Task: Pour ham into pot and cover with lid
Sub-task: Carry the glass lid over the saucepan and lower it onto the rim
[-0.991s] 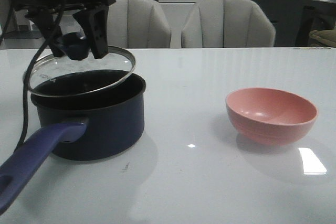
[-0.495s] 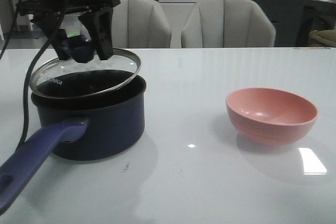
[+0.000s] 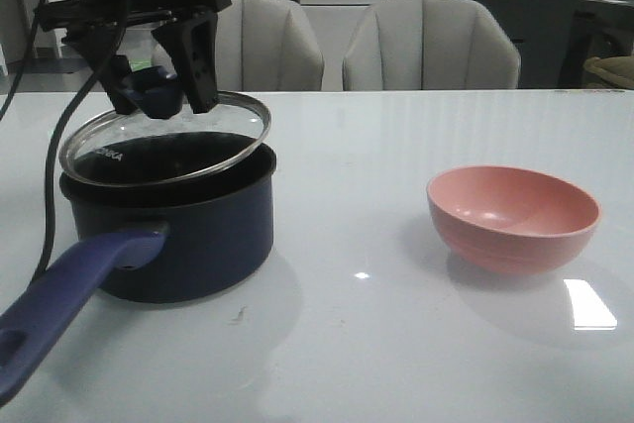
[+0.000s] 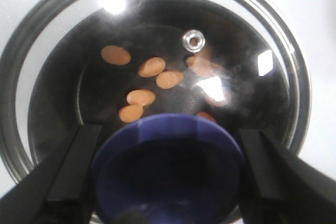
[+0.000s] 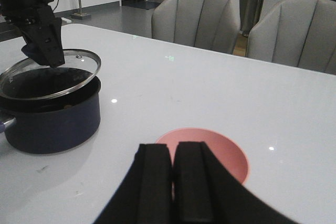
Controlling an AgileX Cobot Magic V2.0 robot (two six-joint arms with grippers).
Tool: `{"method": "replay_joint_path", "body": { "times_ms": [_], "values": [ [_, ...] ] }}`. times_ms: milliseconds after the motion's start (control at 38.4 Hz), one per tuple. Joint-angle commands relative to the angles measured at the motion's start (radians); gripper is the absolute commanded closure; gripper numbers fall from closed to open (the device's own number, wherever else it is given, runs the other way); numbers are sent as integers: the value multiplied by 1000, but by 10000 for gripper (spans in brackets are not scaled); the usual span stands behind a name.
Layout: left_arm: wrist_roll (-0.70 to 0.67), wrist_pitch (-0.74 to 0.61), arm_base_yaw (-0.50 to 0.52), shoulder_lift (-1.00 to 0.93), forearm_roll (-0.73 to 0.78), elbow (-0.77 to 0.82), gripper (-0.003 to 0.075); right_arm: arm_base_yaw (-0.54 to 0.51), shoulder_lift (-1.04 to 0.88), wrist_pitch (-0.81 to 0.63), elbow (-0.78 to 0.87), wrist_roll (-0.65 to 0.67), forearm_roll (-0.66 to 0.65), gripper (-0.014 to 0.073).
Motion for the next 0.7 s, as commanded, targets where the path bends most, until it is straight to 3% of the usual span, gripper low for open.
{"method": "replay_joint_path", "body": {
  "times_ms": [0, 678],
  "values": [
    [4, 23, -15, -56, -11, -33, 465, 3, 5, -73, -29, -3, -3, 425],
    [4, 23, -29, -107, 32, 6, 465, 3, 5, -73, -29, -3, -3, 425]
  ]
}}
